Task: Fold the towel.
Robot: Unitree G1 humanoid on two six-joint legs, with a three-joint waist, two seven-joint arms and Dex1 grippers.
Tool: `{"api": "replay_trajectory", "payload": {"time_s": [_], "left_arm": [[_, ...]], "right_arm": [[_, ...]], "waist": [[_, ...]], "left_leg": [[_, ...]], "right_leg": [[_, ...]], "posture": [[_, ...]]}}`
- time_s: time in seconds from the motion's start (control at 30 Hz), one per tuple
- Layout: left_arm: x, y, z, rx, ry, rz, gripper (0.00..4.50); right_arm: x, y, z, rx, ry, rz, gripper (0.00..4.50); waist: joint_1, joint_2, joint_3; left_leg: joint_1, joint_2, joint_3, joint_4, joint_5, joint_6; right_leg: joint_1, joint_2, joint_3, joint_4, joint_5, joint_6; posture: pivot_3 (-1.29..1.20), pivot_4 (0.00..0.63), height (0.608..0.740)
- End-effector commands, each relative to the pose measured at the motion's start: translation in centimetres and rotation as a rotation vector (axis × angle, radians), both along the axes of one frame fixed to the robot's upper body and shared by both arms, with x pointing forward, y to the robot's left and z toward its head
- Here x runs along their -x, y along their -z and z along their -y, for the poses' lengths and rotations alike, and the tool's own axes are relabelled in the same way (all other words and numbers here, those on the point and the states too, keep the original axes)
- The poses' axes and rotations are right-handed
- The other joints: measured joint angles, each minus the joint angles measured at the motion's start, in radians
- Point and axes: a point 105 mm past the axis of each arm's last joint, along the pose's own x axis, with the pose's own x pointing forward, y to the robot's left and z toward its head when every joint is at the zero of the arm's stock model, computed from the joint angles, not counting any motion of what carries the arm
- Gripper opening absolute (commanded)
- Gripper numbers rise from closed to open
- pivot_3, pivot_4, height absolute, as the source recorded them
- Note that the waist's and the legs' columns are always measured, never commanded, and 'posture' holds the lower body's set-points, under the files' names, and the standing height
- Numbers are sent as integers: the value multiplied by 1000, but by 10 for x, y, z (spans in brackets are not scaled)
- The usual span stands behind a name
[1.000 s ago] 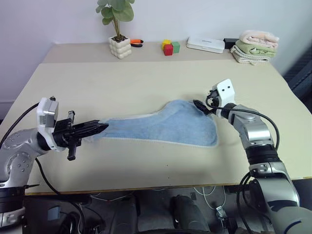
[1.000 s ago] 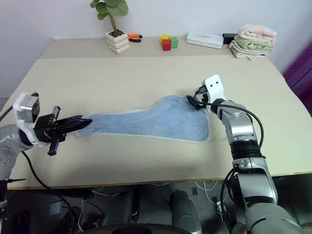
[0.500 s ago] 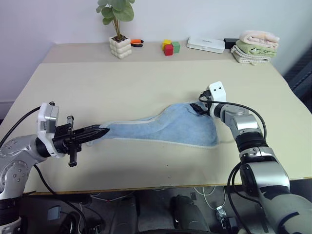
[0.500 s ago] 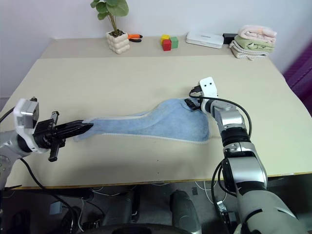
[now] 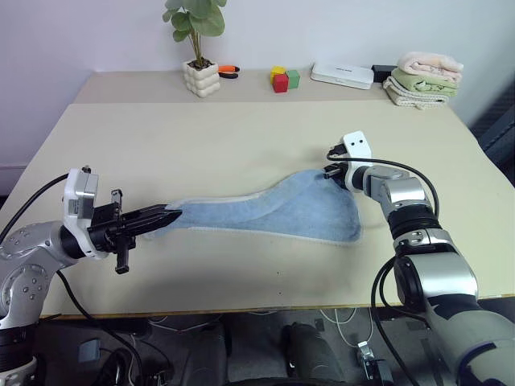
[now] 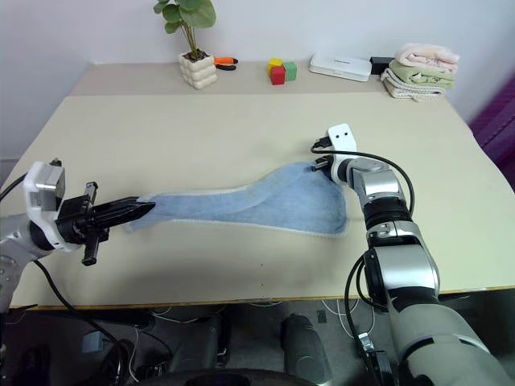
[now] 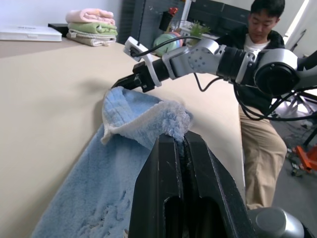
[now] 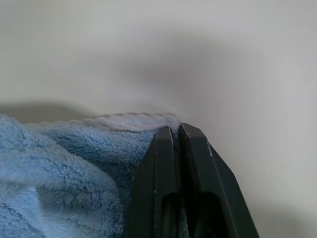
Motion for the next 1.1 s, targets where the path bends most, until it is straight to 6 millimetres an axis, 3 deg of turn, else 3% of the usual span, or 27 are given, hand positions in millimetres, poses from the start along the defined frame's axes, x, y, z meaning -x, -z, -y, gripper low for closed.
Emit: {"api": "replay_trajectory", "payload": {"time_s": [0.03, 0.23, 0.4, 0.6, 0.8, 0.9, 1.03, 1.1], "left_arm": [[-1, -6, 3, -9, 9, 44, 0], [-4, -5, 2, -12, -7, 59, 0], [-5, -5, 1, -11, -15, 64, 0], [-19, -7, -10, -9, -90, 107, 0], [-79, -25, -57, 105, -427, 232, 0], [-121, -27, -76, 78, -628, 282, 0], [-164, -51, -73, 65, -759, 380, 0], [-178, -75, -66, 66, -792, 442, 0]], "right_arm": [[0, -4, 6, 4, 12, 20, 43], [-2, -40, 1, -147, -22, 154, 43], [14, -75, 0, -391, -105, 219, 43], [23, -90, 24, -413, -57, 304, 43], [14, -98, 39, -315, 29, 380, 43], [-1, -106, 38, -255, 94, 456, 43], [-20, -129, 24, -157, 122, 561, 43], [-26, -158, 15, -101, 105, 665, 43]], "waist": [[0, 0, 0], [-2, 1, 1], [-2, 1, 1], [1, 1, 1], [1, 1, 1], [-2, 0, 1], [-3, 0, 2], [-2, 0, 2]], "left_leg": [[0, 0, 0, 0, 0, 0], [-1, 0, 0, 0, 0, 0], [-1, 0, 0, -1, 0, 0], [-1, 0, 0, -1, 0, 0], [-1, 0, 0, 0, 0, 0], [-1, -1, 0, -1, 0, 0], [-2, 0, 0, 0, 0, 0], [-4, -1, 0, -1, 1, 0]], "right_leg": [[0, 0, 0, 0, 0, 0], [-1, 0, 0, 0, 1, 2], [-2, 0, 0, 0, 2, 3], [-2, 0, 0, 0, 1, 1], [-1, 0, 0, 0, 2, 3], [-2, 1, 0, 0, 2, 4], [-3, 1, 0, 0, 3, 5], [-4, 1, 0, 0, 3, 5]], "posture": [[0, 150, 740], [0, 150, 740], [0, 150, 740], [0, 150, 740], [0, 150, 740], [0, 150, 740], [0, 150, 740], [0, 150, 740]]}}
